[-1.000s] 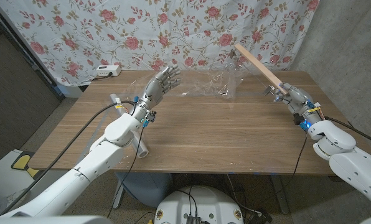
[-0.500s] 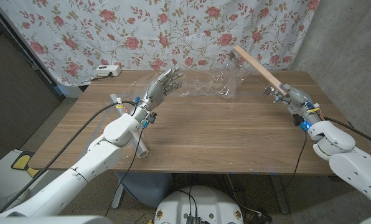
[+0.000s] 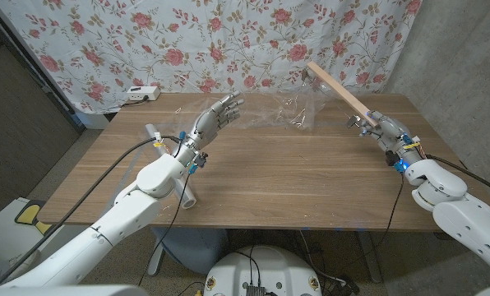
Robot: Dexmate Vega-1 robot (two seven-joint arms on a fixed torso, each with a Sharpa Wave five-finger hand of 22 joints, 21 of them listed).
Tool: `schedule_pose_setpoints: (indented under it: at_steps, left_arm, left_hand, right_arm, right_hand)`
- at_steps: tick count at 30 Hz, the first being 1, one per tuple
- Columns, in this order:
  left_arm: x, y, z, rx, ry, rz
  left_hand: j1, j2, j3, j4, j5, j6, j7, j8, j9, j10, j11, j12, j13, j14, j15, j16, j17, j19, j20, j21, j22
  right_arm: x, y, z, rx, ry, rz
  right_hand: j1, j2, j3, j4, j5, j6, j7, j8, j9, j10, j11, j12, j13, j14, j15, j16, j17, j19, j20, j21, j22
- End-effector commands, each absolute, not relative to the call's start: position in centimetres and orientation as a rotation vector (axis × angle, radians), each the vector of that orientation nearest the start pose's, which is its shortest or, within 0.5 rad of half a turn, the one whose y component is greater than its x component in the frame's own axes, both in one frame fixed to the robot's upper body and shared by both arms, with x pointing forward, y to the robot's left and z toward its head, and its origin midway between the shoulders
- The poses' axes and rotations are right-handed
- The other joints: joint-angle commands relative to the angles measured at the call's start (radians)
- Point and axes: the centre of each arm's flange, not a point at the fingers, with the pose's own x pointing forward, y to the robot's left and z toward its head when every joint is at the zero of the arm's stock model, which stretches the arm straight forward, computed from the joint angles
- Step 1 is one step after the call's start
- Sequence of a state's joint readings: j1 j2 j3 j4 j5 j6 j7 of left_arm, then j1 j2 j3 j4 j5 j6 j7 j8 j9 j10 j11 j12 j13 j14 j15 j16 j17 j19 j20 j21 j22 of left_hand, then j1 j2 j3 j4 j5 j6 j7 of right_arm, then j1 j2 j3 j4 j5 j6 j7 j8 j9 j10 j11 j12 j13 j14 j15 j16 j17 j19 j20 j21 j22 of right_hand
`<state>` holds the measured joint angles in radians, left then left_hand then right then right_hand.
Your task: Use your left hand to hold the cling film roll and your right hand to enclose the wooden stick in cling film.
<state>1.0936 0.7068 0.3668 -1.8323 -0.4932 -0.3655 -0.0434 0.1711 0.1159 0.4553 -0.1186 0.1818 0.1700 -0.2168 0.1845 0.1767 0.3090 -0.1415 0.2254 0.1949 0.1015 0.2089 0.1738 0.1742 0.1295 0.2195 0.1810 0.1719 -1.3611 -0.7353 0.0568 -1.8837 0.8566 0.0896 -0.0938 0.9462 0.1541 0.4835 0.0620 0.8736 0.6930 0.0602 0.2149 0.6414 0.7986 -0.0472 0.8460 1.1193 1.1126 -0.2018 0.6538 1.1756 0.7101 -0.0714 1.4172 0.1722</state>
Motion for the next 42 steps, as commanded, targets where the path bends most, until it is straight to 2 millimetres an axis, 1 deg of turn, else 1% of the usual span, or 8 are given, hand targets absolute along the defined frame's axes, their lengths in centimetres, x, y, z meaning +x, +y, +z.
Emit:
schedule_pose_setpoints:
  at_steps: [1, 14, 18, 22, 27, 30, 31, 42]
  left_arm:
    - [51.0, 21.5, -1.7, 0.223, -0.873, -0.432]
    - [49.2, 22.0, -2.7, 0.237, -0.887, -0.361]
    - [49.0, 22.1, -2.8, 0.268, -0.885, -0.347]
    - [49.1, 22.1, -2.9, 0.262, -0.870, -0.356]
    - [48.8, 21.9, -3.2, 0.226, -0.899, -0.357]
    - [48.7, 22.0, -3.2, 0.224, -0.893, -0.375]
    - [48.6, 22.0, -3.3, 0.218, -0.901, -0.359]
    - [47.5, 22.3, -3.9, 0.187, -0.923, -0.358]
  left_hand:
    - [0.001, 0.008, 0.010, 0.000, 0.004, 0.015, -0.003, 0.007, 0.001, 0.011, 0.000, -0.001, 0.001, -0.010, 0.000, 0.005, 0.003, -0.019, 0.002, -0.004, 0.003]
    - [0.003, 0.011, 0.017, -0.002, 0.004, 0.021, -0.004, 0.006, 0.001, -0.005, -0.014, -0.010, 0.001, -0.002, -0.007, 0.012, 0.002, -0.040, 0.001, -0.003, 0.004]
    - [0.008, 0.015, 0.032, -0.003, 0.005, 0.022, -0.005, 0.000, 0.001, -0.093, -0.045, -0.037, 0.000, -0.006, -0.002, 0.011, 0.001, -0.048, 0.002, 0.005, 0.006]
    - [0.007, 0.018, 0.041, -0.001, 0.005, 0.010, -0.006, -0.005, 0.000, -0.138, -0.055, -0.041, 0.000, -0.008, -0.001, 0.011, 0.001, -0.047, 0.002, 0.009, 0.007]
    - [-0.004, 0.014, 0.047, 0.005, 0.006, -0.006, -0.006, -0.004, 0.000, -0.137, -0.062, -0.027, -0.001, -0.067, 0.001, 0.000, 0.001, -0.053, 0.003, 0.007, 0.006]
    - [-0.024, 0.007, 0.059, 0.011, 0.007, 0.010, -0.006, 0.001, 0.000, -0.115, -0.064, -0.019, -0.003, -0.170, 0.003, 0.007, 0.001, -0.142, 0.003, 0.000, 0.004]
    - [-0.027, 0.007, 0.061, 0.011, 0.008, 0.009, -0.006, -0.001, 0.000, -0.114, -0.065, -0.019, -0.003, -0.179, 0.003, 0.007, 0.001, -0.150, 0.003, 0.001, 0.004]
    - [-0.043, 0.010, 0.085, 0.015, 0.010, 0.028, -0.006, -0.001, 0.000, -0.110, -0.068, -0.020, -0.003, -0.179, 0.000, 0.013, -0.001, -0.170, 0.002, 0.009, 0.005]
  right_arm:
    - [52.0, -38.1, -3.2, 0.125, -0.538, 0.100]
    - [52.7, -37.8, -3.2, 0.118, -0.520, 0.107]
    - [53.0, -37.7, -3.2, 0.112, -0.513, 0.109]
    - [53.2, -37.4, -3.2, 0.106, -0.507, 0.115]
    - [53.3, -37.4, -3.2, 0.099, -0.500, 0.116]
    - [53.3, -37.4, -3.3, 0.097, -0.495, 0.113]
    - [53.3, -37.5, -3.3, 0.096, -0.493, 0.113]
    - [53.5, -37.3, -3.2, 0.089, -0.481, 0.117]
  right_hand:
    - [-0.002, 0.017, 0.276, -0.165, 0.001, 0.129, -0.123, 0.007, 0.004, 0.089, -0.084, 0.004, 0.076, 0.011, -0.020, -0.002, 0.002, 0.001, -0.057, 0.007, 0.002]
    - [-0.008, 0.016, 0.282, -0.168, 0.000, 0.130, -0.121, 0.006, 0.004, 0.092, -0.082, 0.000, 0.072, 0.014, -0.020, -0.002, 0.002, 0.003, -0.058, 0.008, 0.001]
    - [-0.009, 0.017, 0.285, -0.168, 0.000, 0.131, -0.122, 0.006, 0.003, 0.092, -0.081, 0.001, 0.075, 0.015, -0.020, -0.004, 0.000, 0.007, -0.060, 0.007, 0.000]
    - [-0.011, 0.016, 0.289, -0.169, 0.000, 0.133, -0.122, 0.006, 0.003, 0.094, -0.082, -0.004, 0.069, 0.015, -0.020, -0.007, -0.004, 0.013, -0.062, 0.005, -0.001]
    - [-0.013, 0.016, 0.293, -0.171, 0.001, 0.133, -0.119, 0.006, 0.002, 0.100, -0.081, -0.005, 0.068, 0.018, -0.021, -0.008, -0.007, 0.016, -0.062, 0.002, -0.001]
    - [-0.014, 0.016, 0.295, -0.171, 0.001, 0.134, -0.119, 0.006, 0.003, 0.106, -0.080, -0.009, 0.058, 0.021, -0.020, -0.009, -0.008, 0.020, -0.062, 0.001, -0.001]
    - [-0.015, 0.016, 0.295, -0.171, 0.001, 0.134, -0.118, 0.006, 0.003, 0.105, -0.081, -0.007, 0.064, 0.019, -0.020, -0.011, -0.010, 0.019, -0.063, 0.001, -0.001]
    - [-0.019, 0.015, 0.299, -0.174, 0.001, 0.137, -0.117, 0.007, 0.003, 0.111, -0.076, -0.009, 0.064, 0.027, -0.020, -0.012, -0.012, 0.025, -0.063, -0.001, -0.001]
